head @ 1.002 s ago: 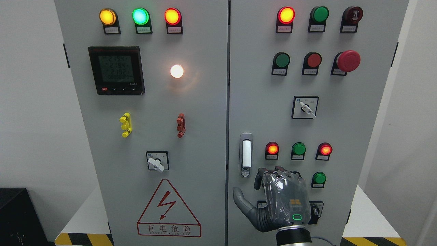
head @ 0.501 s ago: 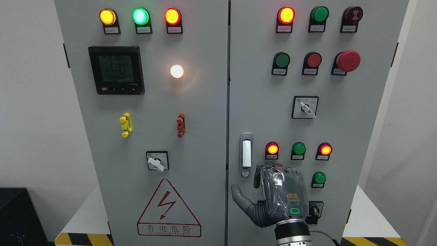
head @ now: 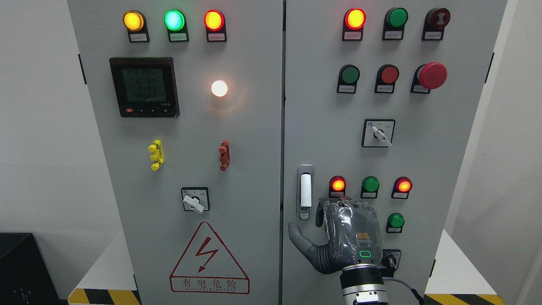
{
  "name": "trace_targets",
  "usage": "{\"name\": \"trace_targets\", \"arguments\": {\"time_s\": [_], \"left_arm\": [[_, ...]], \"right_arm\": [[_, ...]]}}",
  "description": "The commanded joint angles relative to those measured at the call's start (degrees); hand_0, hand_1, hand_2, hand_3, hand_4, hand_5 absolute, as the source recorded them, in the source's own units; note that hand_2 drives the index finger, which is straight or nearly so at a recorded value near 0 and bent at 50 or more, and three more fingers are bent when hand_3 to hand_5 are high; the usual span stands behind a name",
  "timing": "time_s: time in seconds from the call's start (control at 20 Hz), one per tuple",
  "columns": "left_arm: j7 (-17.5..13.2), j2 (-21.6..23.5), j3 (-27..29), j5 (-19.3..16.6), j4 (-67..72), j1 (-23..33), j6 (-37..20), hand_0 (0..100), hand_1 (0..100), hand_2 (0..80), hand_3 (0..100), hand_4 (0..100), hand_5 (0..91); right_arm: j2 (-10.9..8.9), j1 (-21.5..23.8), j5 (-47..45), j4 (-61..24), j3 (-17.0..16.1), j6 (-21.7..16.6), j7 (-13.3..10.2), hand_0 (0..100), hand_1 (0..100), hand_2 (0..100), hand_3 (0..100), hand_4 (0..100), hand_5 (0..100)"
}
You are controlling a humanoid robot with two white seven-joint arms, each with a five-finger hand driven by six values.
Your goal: Release door handle
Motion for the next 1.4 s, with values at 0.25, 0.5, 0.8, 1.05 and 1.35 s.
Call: {"name": "trace_targets", "arguments": {"time_s": [0.25,0.5,0.8,1.05,1.35], "left_arm": [[0.0,0.0,0.0,0.0,0.0,0.0,0.1,0,0,4.4,11,0,0.0],[0.0,0.0,0.0,0.0,0.0,0.0,0.1,0,0,4.4,11,0,0.0],[0.0,0.0,0.0,0.0,0.0,0.0,0.1,0,0,4.4,11,0,0.0],[0.0,0.0,0.0,0.0,0.0,0.0,0.0,0,0,4.4,11,0,0.0],[0.0,0.0,0.0,0.0,0.0,0.0,0.0,0,0,4.3,11,0,0.0]], "right_arm": [[0.12,-2.6,0.0,2.3,-0.3,0.5,0.4,20,36,74,100,76,71],[0.12,-3.0,-0.2,2.1,-0.6,1.1,0.3,20,36,74,100,76,71],[0.12,-3.1,-0.2,2.3,-0.9,1.1,0.3,23,36,74,100,76,71],[0.12,-3.3,-0.4,2.3,-1.0,1.1,0.3,25,36,74,100,76,71],[0.12,-3.3,-0.4,2.4,-1.0,1.2,0.3,26,36,74,100,76,71]]}}
